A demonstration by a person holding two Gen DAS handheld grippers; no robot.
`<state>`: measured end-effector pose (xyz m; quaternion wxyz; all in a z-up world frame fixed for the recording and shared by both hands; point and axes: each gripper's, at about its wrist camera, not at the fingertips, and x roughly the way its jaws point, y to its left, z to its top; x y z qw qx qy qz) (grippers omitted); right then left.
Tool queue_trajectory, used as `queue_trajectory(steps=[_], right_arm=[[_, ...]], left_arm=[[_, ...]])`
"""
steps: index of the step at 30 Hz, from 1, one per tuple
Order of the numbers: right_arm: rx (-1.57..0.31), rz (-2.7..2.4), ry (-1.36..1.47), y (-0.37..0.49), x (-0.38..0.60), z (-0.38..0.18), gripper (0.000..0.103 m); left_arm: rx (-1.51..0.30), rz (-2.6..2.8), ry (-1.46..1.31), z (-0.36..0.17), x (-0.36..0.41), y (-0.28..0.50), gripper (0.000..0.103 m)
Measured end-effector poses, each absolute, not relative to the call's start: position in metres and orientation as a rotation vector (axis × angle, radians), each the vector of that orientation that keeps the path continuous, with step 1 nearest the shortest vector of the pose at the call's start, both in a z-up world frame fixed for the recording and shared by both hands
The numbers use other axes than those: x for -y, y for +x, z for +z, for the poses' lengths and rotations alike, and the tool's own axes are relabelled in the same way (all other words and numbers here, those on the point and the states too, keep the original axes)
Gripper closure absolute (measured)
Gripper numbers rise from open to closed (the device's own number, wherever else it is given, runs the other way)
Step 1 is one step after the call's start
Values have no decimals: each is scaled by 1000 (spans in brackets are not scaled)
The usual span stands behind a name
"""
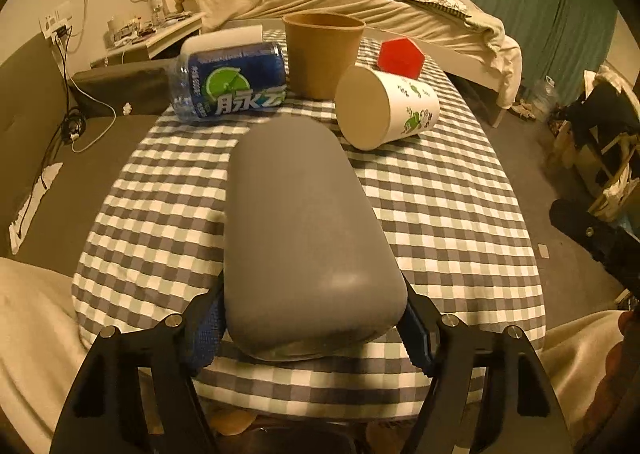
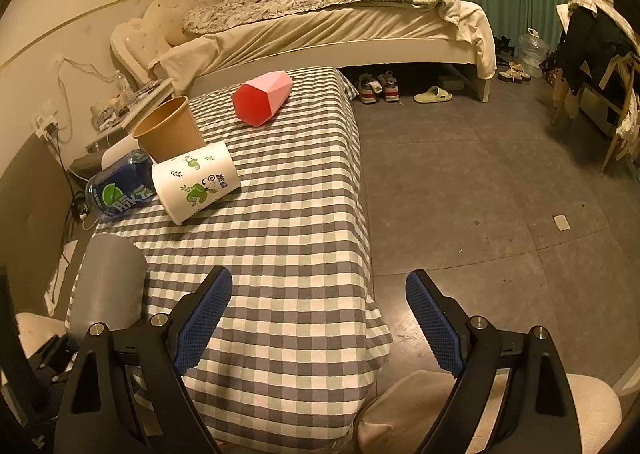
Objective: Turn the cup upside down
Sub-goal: 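Close the left tool around the grey cup's body and lift it, then rotate the held grey cup with the left tool, base up, lowering it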
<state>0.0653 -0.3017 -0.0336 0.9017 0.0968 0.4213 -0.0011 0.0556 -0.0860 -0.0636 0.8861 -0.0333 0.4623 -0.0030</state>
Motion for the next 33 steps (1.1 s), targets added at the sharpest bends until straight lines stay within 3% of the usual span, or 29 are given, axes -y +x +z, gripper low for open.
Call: queue_trajectory(steps=[12,26,33], right_arm=[[-866,-10,200,62,292,-32,14],[-873,-16,184,62,292,-33,14],[-878,-10,203,65,295,-34,14]], left_arm=[[-911,-30,-112,-41,69,51,30],[-1010,-84,-121,-75,83,53,28],[-1015,-117,-80,-70,87,53,31]])
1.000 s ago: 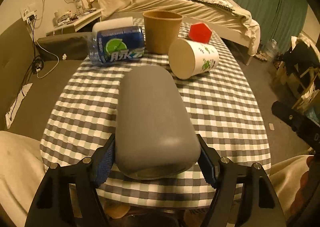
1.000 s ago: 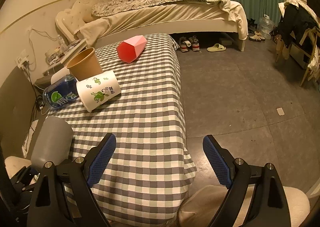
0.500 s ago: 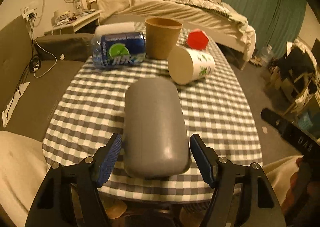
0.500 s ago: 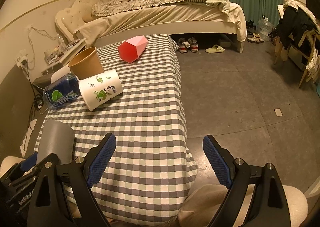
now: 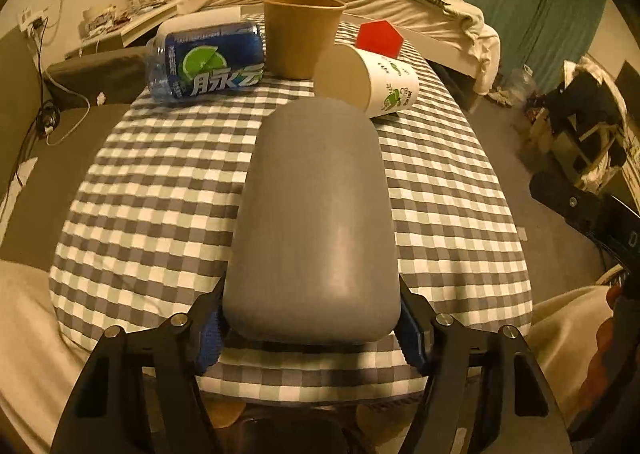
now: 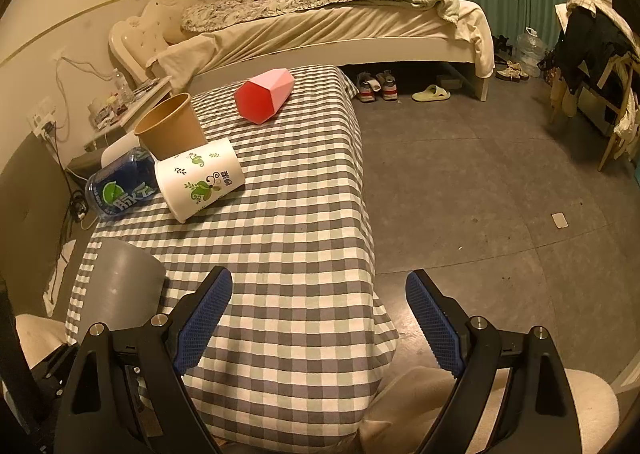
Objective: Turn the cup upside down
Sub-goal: 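Rotate the held grey cup with the left tool, base up, lowering it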
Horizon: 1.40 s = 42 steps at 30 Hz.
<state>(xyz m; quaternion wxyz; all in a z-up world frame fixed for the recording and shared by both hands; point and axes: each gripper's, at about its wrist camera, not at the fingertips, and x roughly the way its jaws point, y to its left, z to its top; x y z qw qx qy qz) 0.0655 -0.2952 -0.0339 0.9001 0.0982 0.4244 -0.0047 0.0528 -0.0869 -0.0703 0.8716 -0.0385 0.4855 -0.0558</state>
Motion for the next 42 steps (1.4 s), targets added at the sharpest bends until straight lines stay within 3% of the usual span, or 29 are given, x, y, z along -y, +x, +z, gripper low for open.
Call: queue_trajectory(steps=[15,42], right_arm=[[-879,5,228,66,297,-33,14],[-891,5,252,70,301,-36,14]], left_arm=[[-1062,-118,-23,-27,73,80,32],[-1037,-143,24,-37,82,120,32]])
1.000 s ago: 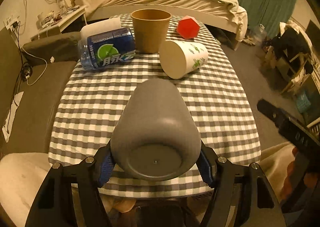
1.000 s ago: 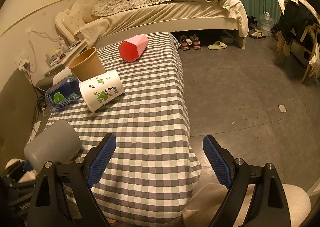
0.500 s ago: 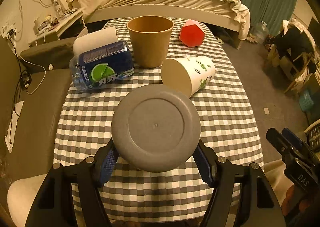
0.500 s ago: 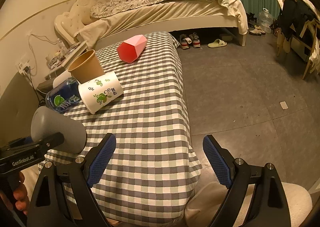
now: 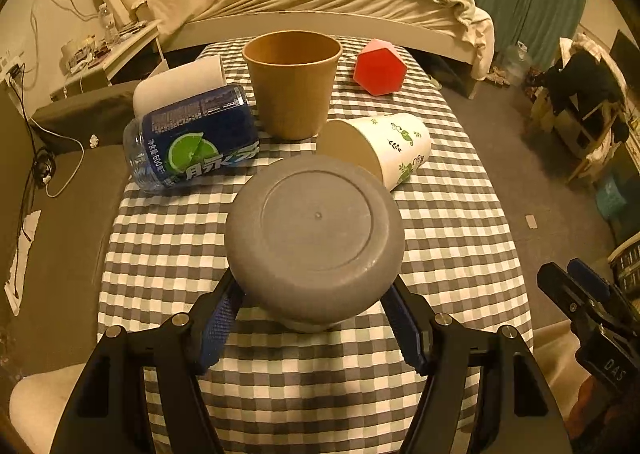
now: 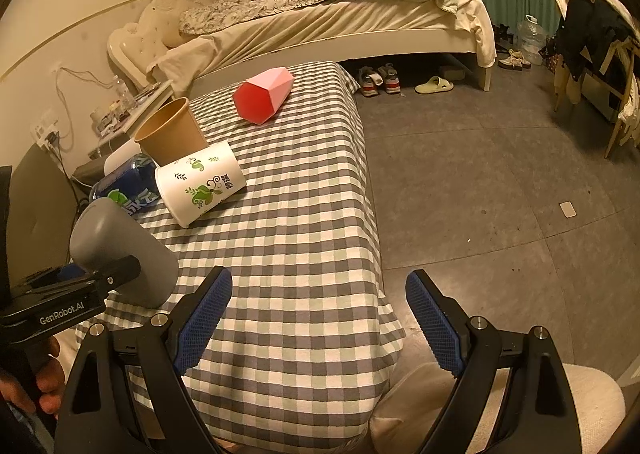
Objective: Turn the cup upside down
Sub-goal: 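Rotate the held grey cup with the left tool, base up, lowering it, then set the grey cup down upside down and open the left tool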
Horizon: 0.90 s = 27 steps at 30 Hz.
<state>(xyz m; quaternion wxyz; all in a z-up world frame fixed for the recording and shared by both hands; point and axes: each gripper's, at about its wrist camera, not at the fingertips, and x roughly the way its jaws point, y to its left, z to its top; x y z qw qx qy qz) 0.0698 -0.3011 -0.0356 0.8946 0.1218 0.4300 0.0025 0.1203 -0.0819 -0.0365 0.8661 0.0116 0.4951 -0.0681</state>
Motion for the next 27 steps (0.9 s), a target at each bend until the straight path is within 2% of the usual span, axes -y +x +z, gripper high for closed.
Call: queue_trajectory(steps=[23,27], right_arm=[[-913,0,210,77,290,-40,14],[-914,-3,200,78,287,-41,14]], left_arm=[[-991,-180,-16,-36,83,115,33],[-952,-172,8,-32,83,106,30]])
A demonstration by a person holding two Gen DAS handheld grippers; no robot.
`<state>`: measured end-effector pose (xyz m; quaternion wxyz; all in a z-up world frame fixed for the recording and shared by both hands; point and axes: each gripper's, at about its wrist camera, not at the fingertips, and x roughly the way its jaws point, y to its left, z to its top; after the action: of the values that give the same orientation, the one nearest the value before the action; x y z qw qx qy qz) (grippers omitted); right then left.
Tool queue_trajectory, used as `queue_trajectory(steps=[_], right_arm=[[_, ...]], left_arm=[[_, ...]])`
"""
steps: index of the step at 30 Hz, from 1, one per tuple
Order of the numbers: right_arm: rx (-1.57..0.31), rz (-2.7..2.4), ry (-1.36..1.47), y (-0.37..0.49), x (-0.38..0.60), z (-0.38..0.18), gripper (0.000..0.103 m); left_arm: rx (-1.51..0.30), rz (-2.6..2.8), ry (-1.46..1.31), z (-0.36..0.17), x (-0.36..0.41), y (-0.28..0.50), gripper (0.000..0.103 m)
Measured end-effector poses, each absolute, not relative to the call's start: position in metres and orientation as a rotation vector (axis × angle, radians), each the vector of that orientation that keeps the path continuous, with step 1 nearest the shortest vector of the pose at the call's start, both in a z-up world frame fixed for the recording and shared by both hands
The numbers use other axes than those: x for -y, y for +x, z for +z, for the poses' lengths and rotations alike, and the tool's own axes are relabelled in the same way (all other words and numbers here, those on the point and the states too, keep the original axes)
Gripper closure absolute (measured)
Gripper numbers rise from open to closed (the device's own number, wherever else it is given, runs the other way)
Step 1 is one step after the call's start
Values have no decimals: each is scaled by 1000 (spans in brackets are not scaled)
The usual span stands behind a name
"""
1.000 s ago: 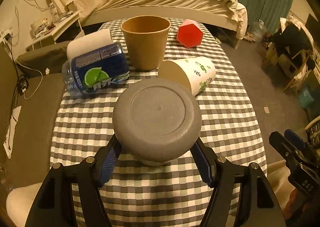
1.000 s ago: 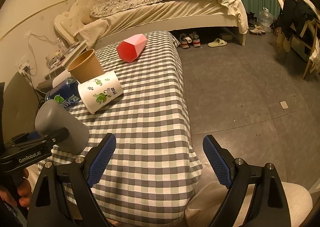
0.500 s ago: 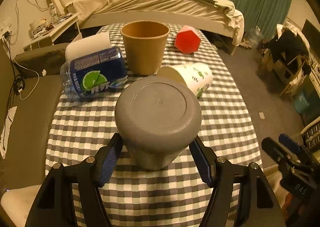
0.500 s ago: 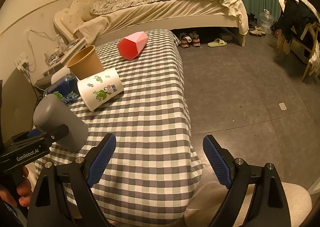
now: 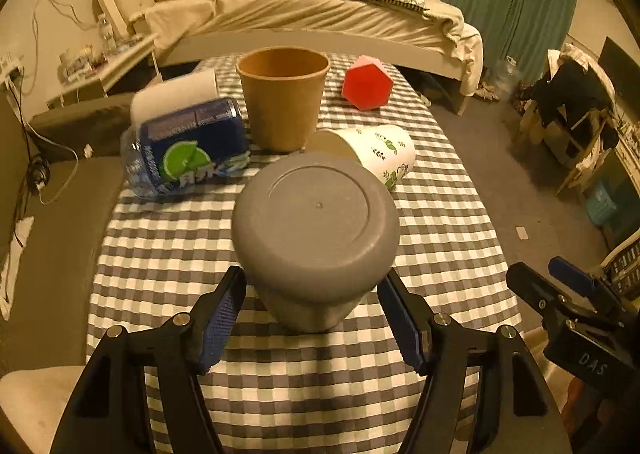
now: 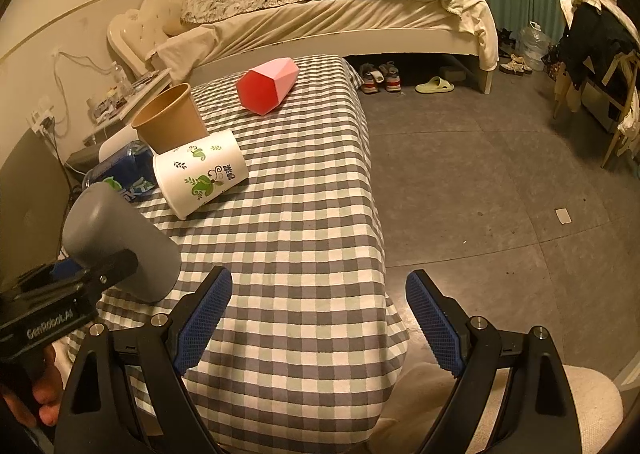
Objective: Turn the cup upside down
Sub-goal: 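Set the grey cup down upside down and open the left tool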
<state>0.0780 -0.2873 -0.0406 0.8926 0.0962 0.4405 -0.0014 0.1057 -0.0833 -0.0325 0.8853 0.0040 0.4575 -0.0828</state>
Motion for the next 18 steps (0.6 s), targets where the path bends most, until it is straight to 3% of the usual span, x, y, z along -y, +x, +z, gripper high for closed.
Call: queue_trajectory(steps=[3,18], right_arm=[[-898,3,186,76,284,-38,14],[-709,59,66,36,248,-2,14]], left_arm=[[-911,-149,12,-25,79,98,20],[-705,-130,-29,-3,30,39,11]])
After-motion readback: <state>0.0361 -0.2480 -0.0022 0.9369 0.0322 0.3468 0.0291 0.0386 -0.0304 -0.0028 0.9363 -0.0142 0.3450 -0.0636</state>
